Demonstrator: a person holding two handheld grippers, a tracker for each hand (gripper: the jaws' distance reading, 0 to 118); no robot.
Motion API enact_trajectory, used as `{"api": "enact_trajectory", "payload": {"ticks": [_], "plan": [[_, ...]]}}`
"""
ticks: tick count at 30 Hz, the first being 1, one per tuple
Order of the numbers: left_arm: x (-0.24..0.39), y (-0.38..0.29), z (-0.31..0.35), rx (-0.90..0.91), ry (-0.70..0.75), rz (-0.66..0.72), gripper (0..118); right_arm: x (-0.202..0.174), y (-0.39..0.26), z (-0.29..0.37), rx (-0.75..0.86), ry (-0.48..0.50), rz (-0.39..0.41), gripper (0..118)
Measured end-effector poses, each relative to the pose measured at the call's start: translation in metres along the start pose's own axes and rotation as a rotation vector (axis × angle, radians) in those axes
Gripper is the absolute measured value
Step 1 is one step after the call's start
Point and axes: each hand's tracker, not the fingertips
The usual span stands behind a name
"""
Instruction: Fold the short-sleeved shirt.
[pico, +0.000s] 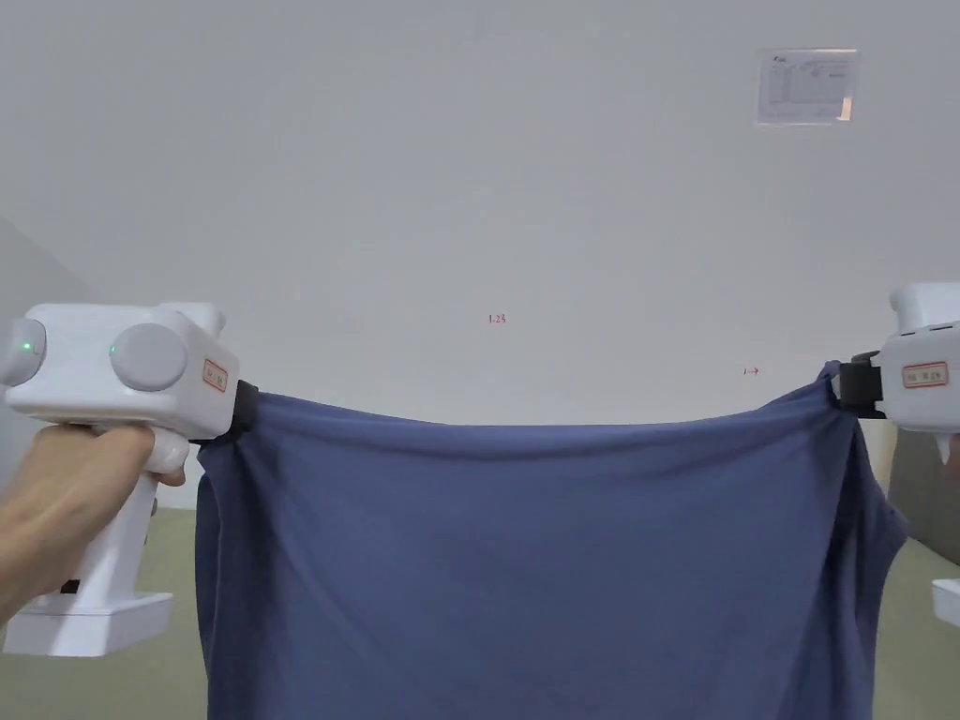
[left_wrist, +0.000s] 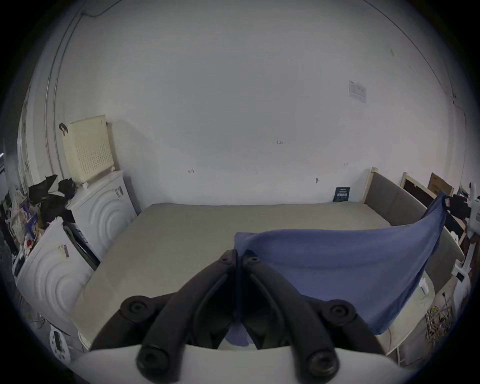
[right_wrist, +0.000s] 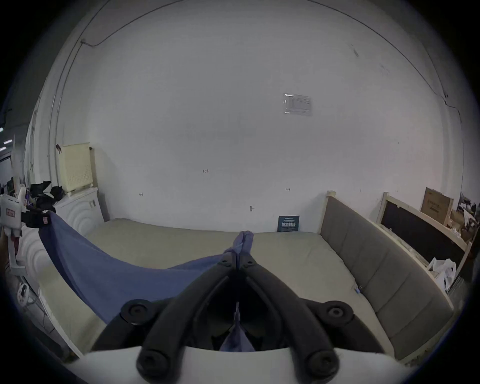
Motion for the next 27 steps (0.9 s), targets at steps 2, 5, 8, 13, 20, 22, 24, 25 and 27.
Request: {"api": "enact_trajectory", "payload": {"ticks": [2, 5, 8, 13, 20, 22, 24, 25, 27], "plan": [[0.003, 0.016, -0.014, 0.015, 0.008, 0.017, 2, -0.002, 0.015, -0.017, 0.007, -0.011, 0.010, 3], [0.008, 0.039, -0.038, 0.041, 0.034, 0.026, 2, -0.002, 0.037, -0.043, 0.023, -0.029, 0.021, 3], [0.011, 0.059, -0.062, 0.042, 0.046, 0.033, 2, -0.002, 0.055, -0.071, 0.017, -0.046, 0.049, 3], [0.018, 0.079, -0.106, 0.050, 0.080, 0.041, 2, -0.003, 0.073, -0.120, 0.014, -0.069, 0.046, 3], [0.025, 0.084, -0.163, 0.051, 0.121, 0.040, 2, -0.013, 0.085, -0.178, 0.017, -0.093, 0.057, 3], [0.027, 0.078, -0.178, 0.043, 0.130, 0.035, 2, -0.015, 0.083, -0.191, 0.020, -0.093, 0.050, 3], [0.029, 0.070, -0.190, 0.036, 0.141, 0.019, 2, -0.016, 0.076, -0.204, 0.012, -0.090, 0.058, 3], [0.029, 0.064, -0.196, 0.037, 0.139, 0.022, 2, -0.018, 0.070, -0.209, 0.002, -0.100, 0.065, 3], [0.030, 0.053, -0.208, 0.019, 0.138, 0.028, 2, -0.018, 0.059, -0.218, -0.008, -0.096, 0.062, 3]]}}
